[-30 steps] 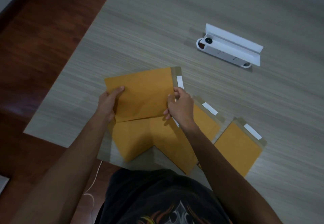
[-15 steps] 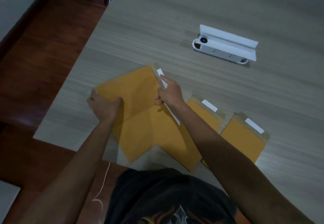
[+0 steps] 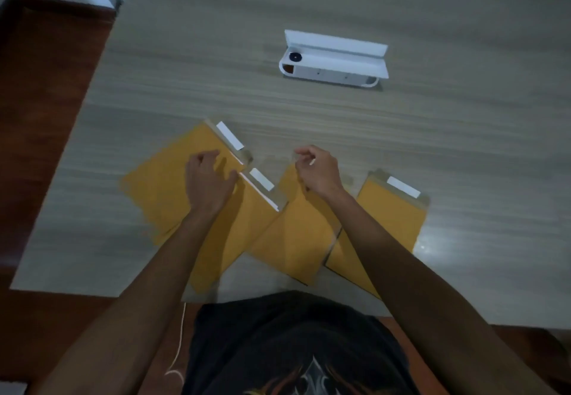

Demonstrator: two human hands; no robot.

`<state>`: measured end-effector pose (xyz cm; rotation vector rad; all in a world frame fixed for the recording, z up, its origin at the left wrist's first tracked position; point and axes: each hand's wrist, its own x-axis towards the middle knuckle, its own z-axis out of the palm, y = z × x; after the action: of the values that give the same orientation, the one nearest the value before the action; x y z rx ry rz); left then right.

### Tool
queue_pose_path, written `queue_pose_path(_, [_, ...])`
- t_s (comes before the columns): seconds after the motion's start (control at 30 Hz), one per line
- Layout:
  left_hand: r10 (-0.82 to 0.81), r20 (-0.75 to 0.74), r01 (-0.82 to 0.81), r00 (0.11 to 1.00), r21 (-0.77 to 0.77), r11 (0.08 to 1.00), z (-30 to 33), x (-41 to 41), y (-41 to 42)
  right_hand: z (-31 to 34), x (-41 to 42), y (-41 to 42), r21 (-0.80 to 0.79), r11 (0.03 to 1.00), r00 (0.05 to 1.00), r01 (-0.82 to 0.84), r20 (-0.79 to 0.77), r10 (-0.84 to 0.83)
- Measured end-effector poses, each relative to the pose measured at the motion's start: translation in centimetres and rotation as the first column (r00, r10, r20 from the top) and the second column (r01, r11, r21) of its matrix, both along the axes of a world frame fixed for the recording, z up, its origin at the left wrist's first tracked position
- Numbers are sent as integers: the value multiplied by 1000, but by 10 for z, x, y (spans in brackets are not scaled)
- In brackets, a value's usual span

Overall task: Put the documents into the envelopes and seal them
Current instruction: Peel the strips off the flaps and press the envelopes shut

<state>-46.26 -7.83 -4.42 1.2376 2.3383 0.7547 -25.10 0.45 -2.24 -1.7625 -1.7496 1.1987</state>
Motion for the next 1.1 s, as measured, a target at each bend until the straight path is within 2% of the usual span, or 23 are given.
queue_pose_path(0.1, [-188, 13, 188, 982, 5, 982, 3, 42, 21, -10, 46, 0, 75, 996, 997, 56, 44, -60])
queue_pose_path(0.2, [-315, 44, 316, 948, -18, 949, 6, 85, 37, -15, 89, -2, 80, 991, 989, 111, 85, -118])
queue_pose_path(0.37, [-554, 44, 556, 831, -48, 830, 5, 158, 57, -27, 164, -7, 184, 976, 961, 119, 226, -160])
queue_pose_path(0.47, [-661, 50, 662, 749, -86, 744, 4, 205, 66, -31, 201, -10, 212, 977, 908, 1, 410, -90])
queue_pose_path(0.57, [-749, 28, 744, 662, -146, 653, 1, 246, 73, -34, 224, -10, 128, 977, 864, -170, 496, 85])
queue_pose_path(0.67, [-790, 1, 767, 613, -240, 595, -7, 270, 71, -39, 236, -10, 118, 961, 847, -252, 507, 160])
queue_pose_path(0.83, [-822, -170, 722, 544, -404, 561, -14, 285, 72, -45, 243, -4, 167, 935, 848, -313, 492, 196])
queue_pose_path(0.97, [-821, -230, 692, 522, -448, 566, -12, 292, 79, -48, 246, 9, 194, 911, 834, -364, 504, 226])
queue_pose_path(1.1, [-824, -246, 679, 510, -472, 562, -11, 293, 81, -48, 249, 24, 151, 902, 832, -404, 471, 294])
